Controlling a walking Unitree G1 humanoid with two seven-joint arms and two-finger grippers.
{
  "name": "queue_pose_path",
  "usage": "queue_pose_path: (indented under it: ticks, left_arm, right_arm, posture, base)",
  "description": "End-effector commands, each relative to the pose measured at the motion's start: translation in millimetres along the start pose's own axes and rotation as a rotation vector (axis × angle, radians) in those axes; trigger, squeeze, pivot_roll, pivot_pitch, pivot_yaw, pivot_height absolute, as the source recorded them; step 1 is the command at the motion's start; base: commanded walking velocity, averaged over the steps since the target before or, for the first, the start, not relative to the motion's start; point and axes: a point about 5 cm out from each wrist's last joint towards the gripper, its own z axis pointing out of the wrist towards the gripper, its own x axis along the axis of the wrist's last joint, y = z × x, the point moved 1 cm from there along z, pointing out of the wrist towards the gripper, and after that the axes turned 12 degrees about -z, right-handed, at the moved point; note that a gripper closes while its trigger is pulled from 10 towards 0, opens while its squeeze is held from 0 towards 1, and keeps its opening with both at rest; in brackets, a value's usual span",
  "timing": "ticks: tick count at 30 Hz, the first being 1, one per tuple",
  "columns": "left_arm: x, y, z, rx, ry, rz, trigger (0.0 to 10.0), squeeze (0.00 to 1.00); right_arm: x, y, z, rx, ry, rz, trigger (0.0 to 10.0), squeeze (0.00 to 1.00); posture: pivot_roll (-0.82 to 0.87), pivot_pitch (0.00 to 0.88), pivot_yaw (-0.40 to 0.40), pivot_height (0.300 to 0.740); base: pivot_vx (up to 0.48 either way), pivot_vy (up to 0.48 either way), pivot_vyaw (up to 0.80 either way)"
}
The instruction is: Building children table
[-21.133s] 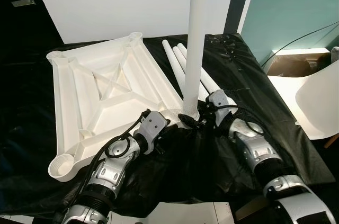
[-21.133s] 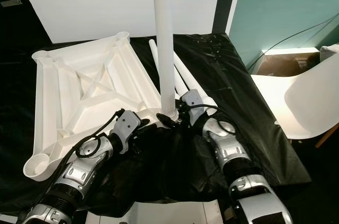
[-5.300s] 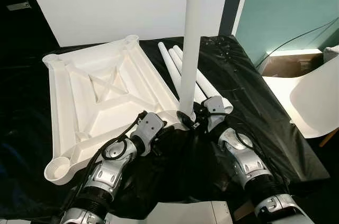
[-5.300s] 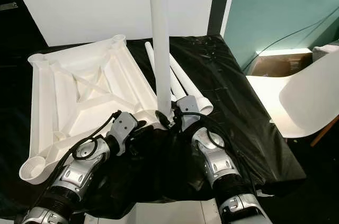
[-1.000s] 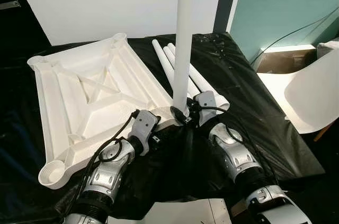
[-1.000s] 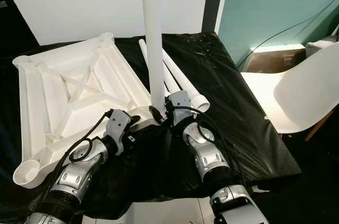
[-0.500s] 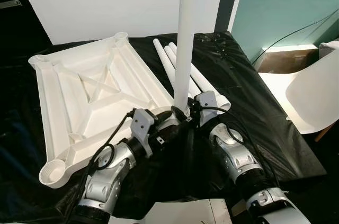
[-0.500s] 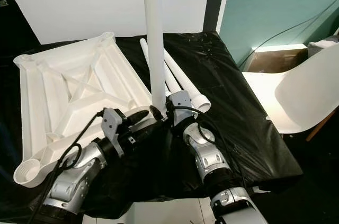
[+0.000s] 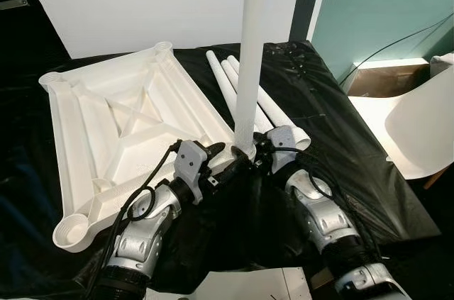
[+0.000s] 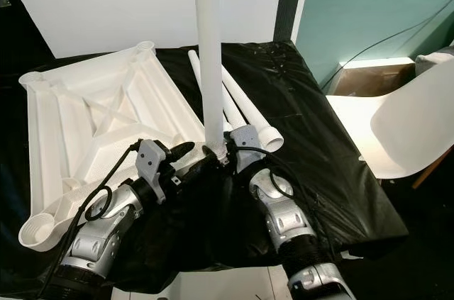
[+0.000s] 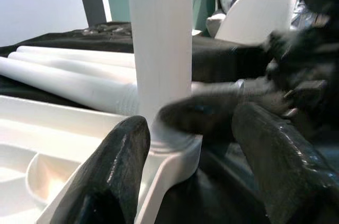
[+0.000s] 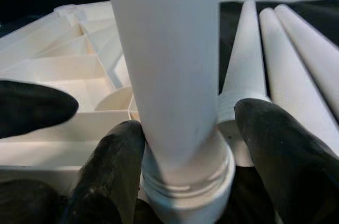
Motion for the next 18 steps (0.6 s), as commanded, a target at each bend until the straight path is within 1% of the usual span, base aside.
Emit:
queue_pose_path:
  ticks: [1, 3, 5, 6, 8, 10, 13, 15, 18]
  left_arm:
    - [-9.1, 0.5, -0.3, 0.0, -0.044, -0.007, 10.0, 0.0]
    - [-13.3, -0.5, -0.6, -0.004, -0.074, -0.002, 10.0, 0.0]
    - [-21.8, -2.8, -2.6, -0.014, -0.135, 0.011, 10.0, 0.0]
    - [-21.8, -2.8, -2.6, -0.014, -0.135, 0.011, 10.0, 0.0]
    - [-26.4, -7.0, -4.2, -0.009, -0.171, 0.017, 10.0, 0.0]
    - [-27.1, -9.0, -4.5, -0.003, -0.178, 0.018, 10.0, 0.0]
    - [-31.7, -23.4, -5.0, 0.067, -0.236, 0.054, 10.0, 0.0]
    - [-31.1, -27.6, -4.5, 0.091, -0.234, 0.062, 10.0, 0.0]
    - [-28.2, -27.5, -3.6, 0.094, -0.212, 0.071, 10.0, 0.0]
  right_arm:
    - [1.6, 0.8, -7.0, 0.017, -0.019, -0.002, 10.0, 0.0]
    - [2.7, 2.8, -13.0, 0.023, -0.033, -0.008, 10.0, 0.0]
    - [5.8, 6.0, -19.0, 0.027, -0.041, -0.008, 10.0, 0.0]
    - [5.8, 6.0, -19.0, 0.027, -0.041, -0.008, 10.0, 0.0]
    - [8.7, 8.9, -23.1, 0.031, -0.041, -0.011, 10.0, 0.0]
    - [9.6, 9.9, -24.3, 0.032, -0.041, -0.013, 10.0, 0.0]
    - [10.4, 11.3, -26.7, 0.035, -0.049, -0.006, 10.0, 0.0]
    - [11.3, 9.1, -26.8, 0.041, -0.047, 0.005, 10.0, 0.0]
    - [12.0, 5.8, -27.2, 0.052, -0.049, 0.013, 10.0, 0.0]
  posture:
    - [-0.03, 0.0, 0.022, 0.74]
    - [-0.03, 0.0, 0.022, 0.74]
    - [-0.05, 0.0, 0.025, 0.74]
    - [-0.05, 0.0, 0.025, 0.74]
    - [-0.05, 0.0, 0.026, 0.74]
    - [-0.06, 0.0, 0.026, 0.74]
    - [-0.06, 0.0, 0.029, 0.74]
    - [-0.06, 0.0, 0.029, 0.74]
    - [-0.06, 0.0, 0.028, 0.74]
  base:
    - [0.0, 0.0, 0.0]
    - [0.0, 0.0, 0.0]
    - [0.0, 0.0, 0.0]
    - [0.0, 0.0, 0.0]
    - [0.0, 0.0, 0.0]
    - [0.0, 0.0, 0.0]
    - [0.0, 0.0, 0.0]
    - [0.0, 0.0, 0.0]
    - [0.0, 0.0, 0.0]
